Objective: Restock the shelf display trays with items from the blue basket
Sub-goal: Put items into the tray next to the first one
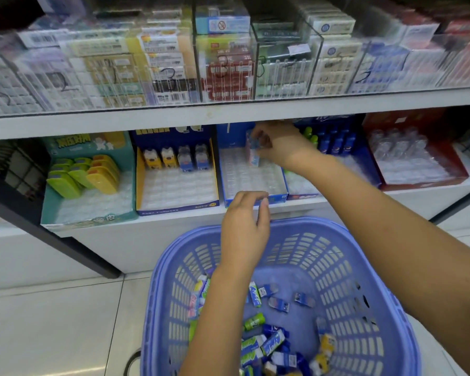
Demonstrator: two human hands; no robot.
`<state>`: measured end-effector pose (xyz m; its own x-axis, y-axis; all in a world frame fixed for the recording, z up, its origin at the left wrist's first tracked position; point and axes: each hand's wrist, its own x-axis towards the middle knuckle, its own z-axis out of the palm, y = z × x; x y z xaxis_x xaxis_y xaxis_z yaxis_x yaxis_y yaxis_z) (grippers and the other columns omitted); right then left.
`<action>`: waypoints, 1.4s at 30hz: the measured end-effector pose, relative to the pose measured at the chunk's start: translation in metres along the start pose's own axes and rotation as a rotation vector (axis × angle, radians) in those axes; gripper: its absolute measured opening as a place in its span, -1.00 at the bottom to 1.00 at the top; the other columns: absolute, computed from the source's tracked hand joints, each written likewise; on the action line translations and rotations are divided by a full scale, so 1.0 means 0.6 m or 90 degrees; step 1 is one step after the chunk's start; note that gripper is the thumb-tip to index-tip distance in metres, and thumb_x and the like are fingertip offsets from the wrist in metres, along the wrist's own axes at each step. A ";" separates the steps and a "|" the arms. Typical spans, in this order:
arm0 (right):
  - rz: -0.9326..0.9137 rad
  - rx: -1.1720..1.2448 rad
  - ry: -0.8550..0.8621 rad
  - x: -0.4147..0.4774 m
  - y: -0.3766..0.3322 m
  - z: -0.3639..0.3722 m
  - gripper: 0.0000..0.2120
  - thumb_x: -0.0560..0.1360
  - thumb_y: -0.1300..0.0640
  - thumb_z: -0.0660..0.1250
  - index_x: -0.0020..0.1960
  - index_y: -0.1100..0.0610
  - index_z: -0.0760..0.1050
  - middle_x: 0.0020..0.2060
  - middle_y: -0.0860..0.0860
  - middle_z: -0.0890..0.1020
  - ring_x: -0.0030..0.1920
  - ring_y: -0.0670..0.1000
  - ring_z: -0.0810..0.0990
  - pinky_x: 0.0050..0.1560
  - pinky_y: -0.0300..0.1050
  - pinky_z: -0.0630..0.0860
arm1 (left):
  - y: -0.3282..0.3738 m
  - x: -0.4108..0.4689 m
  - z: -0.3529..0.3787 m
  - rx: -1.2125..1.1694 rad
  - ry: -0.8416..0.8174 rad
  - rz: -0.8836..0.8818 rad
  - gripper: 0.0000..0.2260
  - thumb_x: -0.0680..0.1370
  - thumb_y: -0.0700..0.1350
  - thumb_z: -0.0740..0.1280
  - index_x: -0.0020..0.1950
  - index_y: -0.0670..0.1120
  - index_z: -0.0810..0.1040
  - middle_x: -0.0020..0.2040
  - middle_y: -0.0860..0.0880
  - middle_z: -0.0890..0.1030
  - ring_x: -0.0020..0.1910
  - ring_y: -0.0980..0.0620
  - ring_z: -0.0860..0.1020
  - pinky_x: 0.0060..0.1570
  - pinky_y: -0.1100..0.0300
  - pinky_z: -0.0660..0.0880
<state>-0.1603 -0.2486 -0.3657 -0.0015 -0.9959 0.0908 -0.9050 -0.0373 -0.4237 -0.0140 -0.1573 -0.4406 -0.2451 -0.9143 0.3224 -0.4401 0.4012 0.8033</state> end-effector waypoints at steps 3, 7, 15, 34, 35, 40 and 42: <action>0.030 0.180 -0.020 -0.088 -0.001 0.012 -0.83 0.44 0.12 0.43 -0.15 0.13 0.44 -0.34 0.12 0.60 -0.41 0.05 0.64 -0.39 -0.19 0.51 | -0.023 -0.012 0.014 0.038 -0.106 -0.061 -0.82 0.57 -0.09 0.24 -0.13 -0.12 0.59 -0.20 -0.10 0.64 -0.18 -0.11 0.58 -0.20 0.09 0.47; 0.104 0.071 -0.312 -0.206 0.039 0.099 -0.80 0.42 -0.01 0.42 -0.21 0.10 0.50 -0.47 0.03 0.61 -0.52 -0.14 0.58 -0.44 -0.27 0.41 | -0.089 -0.059 0.056 0.219 -0.363 -0.180 -0.77 0.56 -0.12 0.21 -0.21 -0.21 0.53 -0.14 -0.30 0.61 -0.07 -0.25 0.58 -0.19 0.01 0.44; 0.294 -0.165 -0.549 -0.318 0.178 0.319 -0.39 0.54 0.12 0.25 0.49 0.25 0.09 0.43 0.21 0.28 0.38 0.14 0.36 0.33 -0.05 0.35 | -0.213 -0.215 0.127 0.260 -0.685 -0.224 -0.61 0.56 -0.20 0.24 0.40 -0.12 0.37 0.40 -0.15 0.37 0.33 -0.16 0.39 0.26 -0.01 0.40; 0.343 0.041 -0.511 -0.272 0.163 0.277 -0.68 0.48 0.12 0.38 0.19 0.19 0.47 0.15 0.13 0.55 0.04 0.10 0.59 0.02 -0.06 0.50 | -0.252 -0.226 0.244 0.386 -0.625 -0.133 -0.64 0.51 -0.19 0.30 0.30 -0.15 0.39 0.22 -0.17 0.51 0.23 -0.14 0.44 0.19 0.05 0.38; 0.341 0.080 -0.482 -0.271 0.161 0.270 -0.70 0.48 0.15 0.39 0.18 0.18 0.50 0.12 0.11 0.56 0.01 0.09 0.60 -0.02 -0.09 0.51 | -0.249 -0.223 0.240 0.368 -0.623 -0.146 -0.68 0.51 -0.23 0.29 0.27 -0.17 0.41 0.19 -0.18 0.53 0.21 -0.14 0.46 0.15 0.04 0.41; 0.309 0.227 -0.341 -0.257 0.139 0.221 -0.81 0.52 0.25 0.29 0.12 0.16 0.54 -0.24 -0.07 0.52 -0.30 -0.03 0.58 -0.27 -0.27 0.47 | -0.224 -0.192 0.211 0.316 -0.608 -0.188 -0.82 0.51 -0.22 0.29 0.11 -0.17 0.49 0.11 -0.21 0.59 0.14 -0.18 0.54 0.06 0.01 0.47; 0.283 0.269 -0.298 -0.250 0.126 0.194 -0.84 0.49 0.24 0.34 0.07 0.14 0.53 -0.20 0.01 0.58 -0.30 -0.02 0.60 -0.21 -0.16 0.53 | -0.206 -0.162 0.188 0.175 -0.532 -0.283 -0.91 0.46 -0.23 0.35 -0.06 -0.11 0.51 0.00 -0.17 0.64 -0.01 -0.09 0.60 -0.09 0.17 0.51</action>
<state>-0.1789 -0.1117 -0.5161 -0.0621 -0.8521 -0.5196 -0.6224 0.4401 -0.6473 -0.0333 -0.1121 -0.6278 -0.4936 -0.6941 -0.5240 -0.7998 0.1256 0.5870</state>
